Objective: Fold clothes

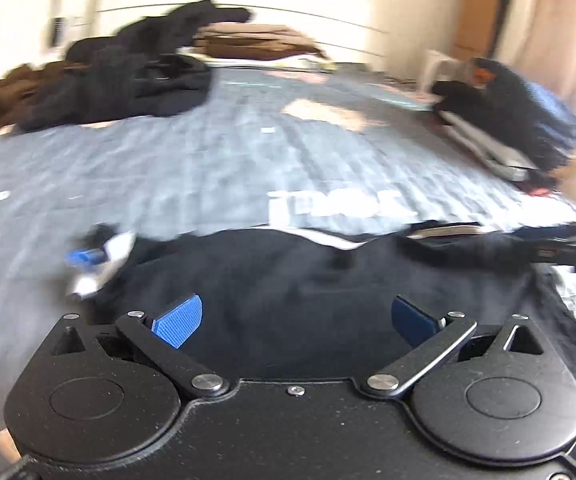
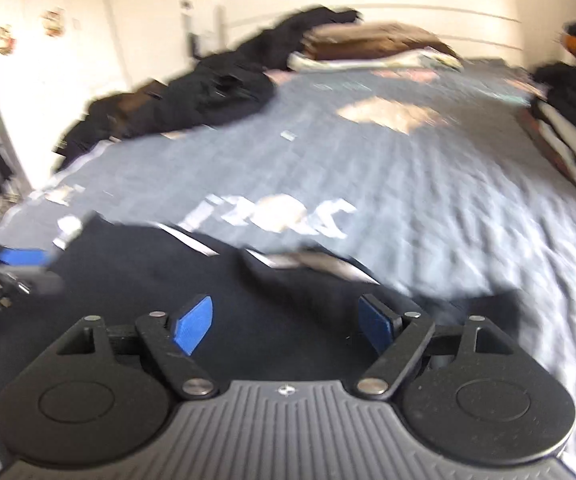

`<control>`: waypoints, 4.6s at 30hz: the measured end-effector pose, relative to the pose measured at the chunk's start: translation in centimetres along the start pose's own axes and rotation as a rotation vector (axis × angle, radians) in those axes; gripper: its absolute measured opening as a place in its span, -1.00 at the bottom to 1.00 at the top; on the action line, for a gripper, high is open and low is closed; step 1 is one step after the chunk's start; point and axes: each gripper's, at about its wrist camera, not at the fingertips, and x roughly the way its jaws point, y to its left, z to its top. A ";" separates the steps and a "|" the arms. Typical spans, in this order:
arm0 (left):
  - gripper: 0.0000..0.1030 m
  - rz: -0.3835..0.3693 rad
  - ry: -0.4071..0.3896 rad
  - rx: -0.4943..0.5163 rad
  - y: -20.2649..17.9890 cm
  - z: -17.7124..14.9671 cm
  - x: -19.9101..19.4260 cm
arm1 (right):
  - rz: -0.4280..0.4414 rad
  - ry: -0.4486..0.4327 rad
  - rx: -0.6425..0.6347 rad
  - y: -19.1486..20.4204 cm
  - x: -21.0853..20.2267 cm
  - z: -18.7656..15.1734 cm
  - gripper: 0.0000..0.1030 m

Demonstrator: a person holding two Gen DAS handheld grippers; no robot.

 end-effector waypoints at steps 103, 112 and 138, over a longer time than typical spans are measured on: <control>0.99 0.219 0.064 -0.002 -1.0 -6.9 -4.0 | -0.228 0.076 -0.050 0.0 -7.9 -8.2 0.65; 0.99 0.186 0.063 0.017 -3.0 -8.0 -5.1 | -0.067 0.197 -0.042 2.9 -6.2 -10.9 0.65; 0.99 0.110 0.046 0.078 -7.2 -10.0 -10.6 | -0.088 0.055 0.058 10.5 -15.2 -11.4 0.67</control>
